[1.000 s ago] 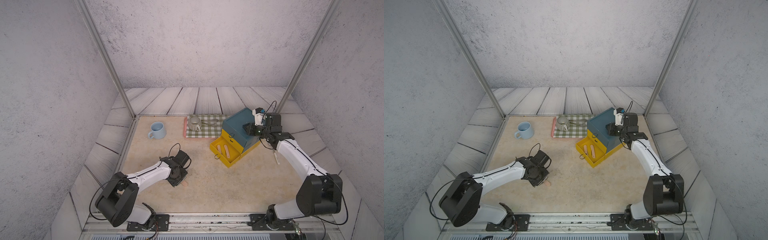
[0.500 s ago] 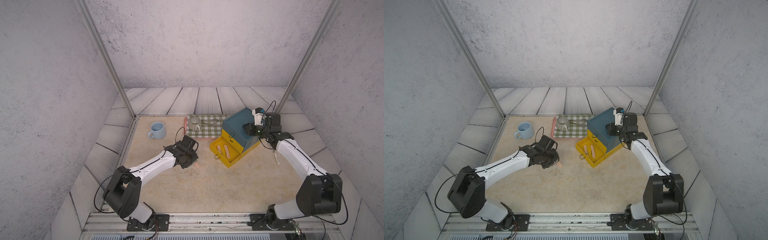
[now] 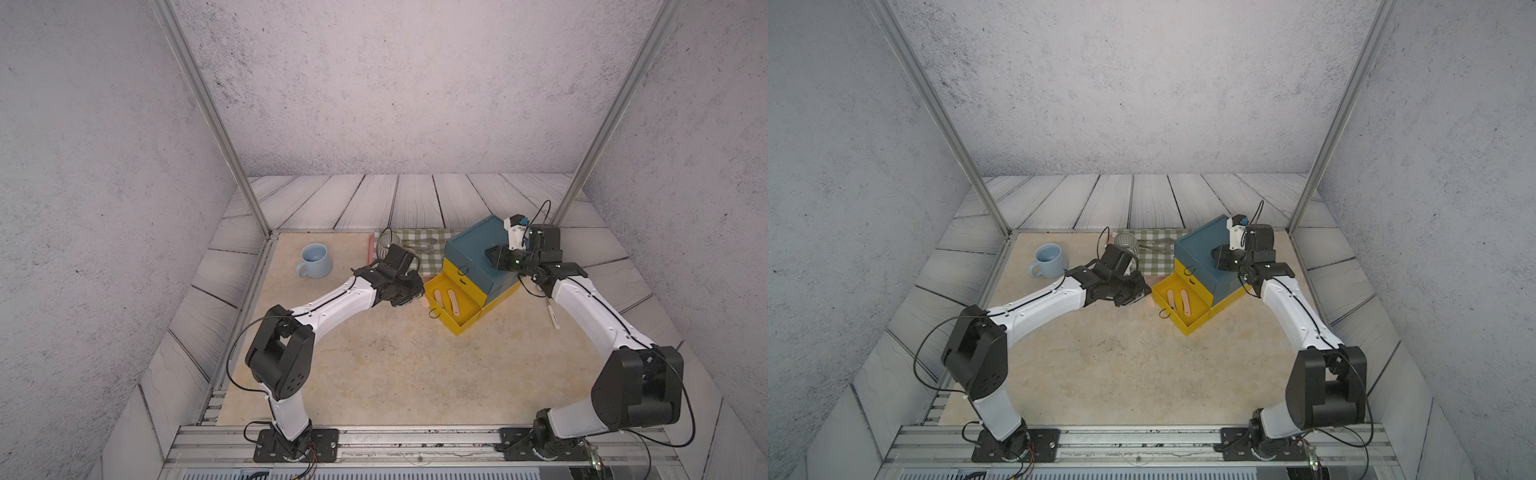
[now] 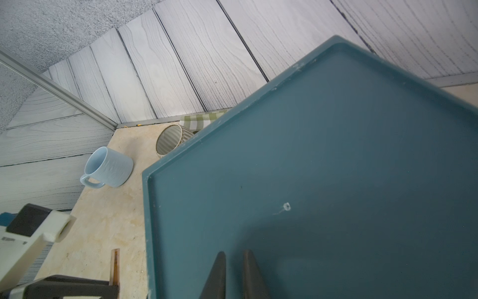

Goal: Place the fruit knives into the drawer by color
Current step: Place the fruit knife in the drawer.

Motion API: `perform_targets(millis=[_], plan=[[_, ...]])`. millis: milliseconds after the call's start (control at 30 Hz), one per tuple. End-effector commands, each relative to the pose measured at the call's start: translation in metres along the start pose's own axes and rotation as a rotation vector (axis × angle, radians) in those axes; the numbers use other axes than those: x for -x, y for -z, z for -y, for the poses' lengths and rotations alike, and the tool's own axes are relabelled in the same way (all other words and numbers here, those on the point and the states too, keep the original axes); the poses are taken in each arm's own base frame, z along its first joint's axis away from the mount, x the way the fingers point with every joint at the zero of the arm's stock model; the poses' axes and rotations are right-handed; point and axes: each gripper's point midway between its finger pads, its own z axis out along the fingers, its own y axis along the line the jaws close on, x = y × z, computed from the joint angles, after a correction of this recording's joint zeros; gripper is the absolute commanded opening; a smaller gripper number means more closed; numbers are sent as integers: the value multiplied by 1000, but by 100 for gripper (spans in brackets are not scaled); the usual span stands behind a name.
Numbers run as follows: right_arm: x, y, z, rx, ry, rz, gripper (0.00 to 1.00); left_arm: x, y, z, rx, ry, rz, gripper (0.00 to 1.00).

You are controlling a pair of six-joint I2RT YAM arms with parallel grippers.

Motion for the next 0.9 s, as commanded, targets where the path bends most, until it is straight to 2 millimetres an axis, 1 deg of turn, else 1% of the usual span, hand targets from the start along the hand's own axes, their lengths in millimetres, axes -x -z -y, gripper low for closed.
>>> perform_targets(millis=[0,100,367,600,800,867], plan=[[-186,6,66,-282,-214,-650,16,-5,-11,17,-23,-57,-43,4],[-186,5,65,-279,-215,-650,16,-9,-25,29,-40,-79,-76,4],[-186,6,65,-275,-214,-649,16,-23,-63,49,-59,-104,-138,5],[-187,6,64,-268,-214,-647,16,-32,-91,50,-45,-91,-169,5],[-188,5,63,-262,-216,-648,16,-36,-109,43,-35,-64,-189,5],[-188,4,63,-262,-217,-651,16,-37,-114,44,-37,-59,-193,5]])
